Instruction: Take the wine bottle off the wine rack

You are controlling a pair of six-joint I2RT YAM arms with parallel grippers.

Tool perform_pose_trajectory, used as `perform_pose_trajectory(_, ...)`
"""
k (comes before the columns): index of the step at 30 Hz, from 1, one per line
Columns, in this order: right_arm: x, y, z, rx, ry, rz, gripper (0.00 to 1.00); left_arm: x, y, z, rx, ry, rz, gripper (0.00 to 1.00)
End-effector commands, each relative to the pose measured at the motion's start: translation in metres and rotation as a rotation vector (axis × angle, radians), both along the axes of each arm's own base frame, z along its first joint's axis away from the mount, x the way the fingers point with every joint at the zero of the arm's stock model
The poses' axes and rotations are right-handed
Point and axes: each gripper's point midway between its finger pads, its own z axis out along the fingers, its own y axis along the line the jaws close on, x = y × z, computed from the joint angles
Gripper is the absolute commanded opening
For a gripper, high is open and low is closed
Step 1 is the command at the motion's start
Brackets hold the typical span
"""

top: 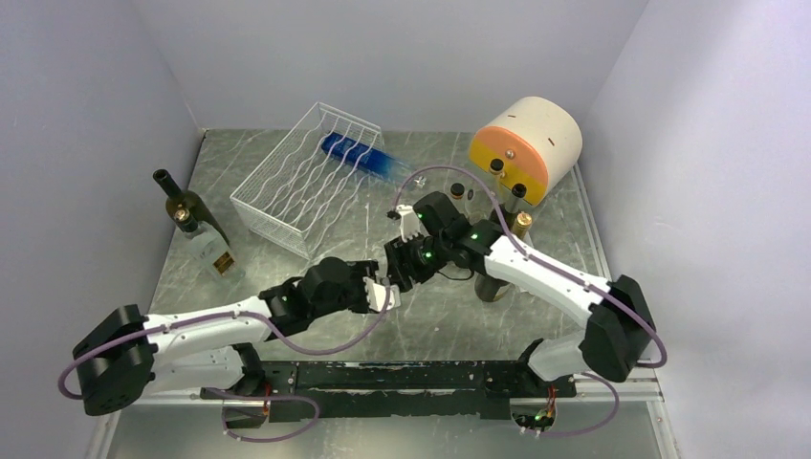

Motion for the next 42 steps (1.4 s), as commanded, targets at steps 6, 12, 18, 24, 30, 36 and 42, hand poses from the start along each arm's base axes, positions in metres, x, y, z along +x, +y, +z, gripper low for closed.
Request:
perform_pose_trajectory(6,0.017,-0.008,0.085,0.098,-0.215,-0.067,0.89,0.006,0.009,0.054,-0.341,0.112,0.261,0.07)
perform_pose_trajectory(12,0.032,-0.036,0.161,0.153,-0.445,-0.182,1.00,0.015,0.036,0.070,-0.563,0.207,0.513,0.07)
perform_pose_trajectory(18,0.036,-0.061,0.181,0.134,-0.552,-0.261,1.00,0.023,0.082,0.081,-0.689,0.276,0.837,0.07)
perform_pose_trajectory(24,0.035,-0.053,0.157,0.135,-0.496,-0.251,1.00,0.025,0.144,0.092,-0.789,0.211,1.146,0.07)
perform_pose_trajectory(30,0.033,-0.044,0.134,0.144,-0.426,-0.248,1.00,0.021,0.208,0.104,-0.954,0.028,1.380,0.07)
perform_pose_trajectory(36,0.033,-0.041,0.122,0.131,-0.389,-0.254,1.00,0.034,0.219,0.126,-1.013,-0.170,1.318,0.07)
perform_pose_trajectory(42,0.031,-0.048,0.124,0.110,-0.389,-0.270,1.00,0.056,0.253,0.128,-1.085,-0.254,1.318,0.07)
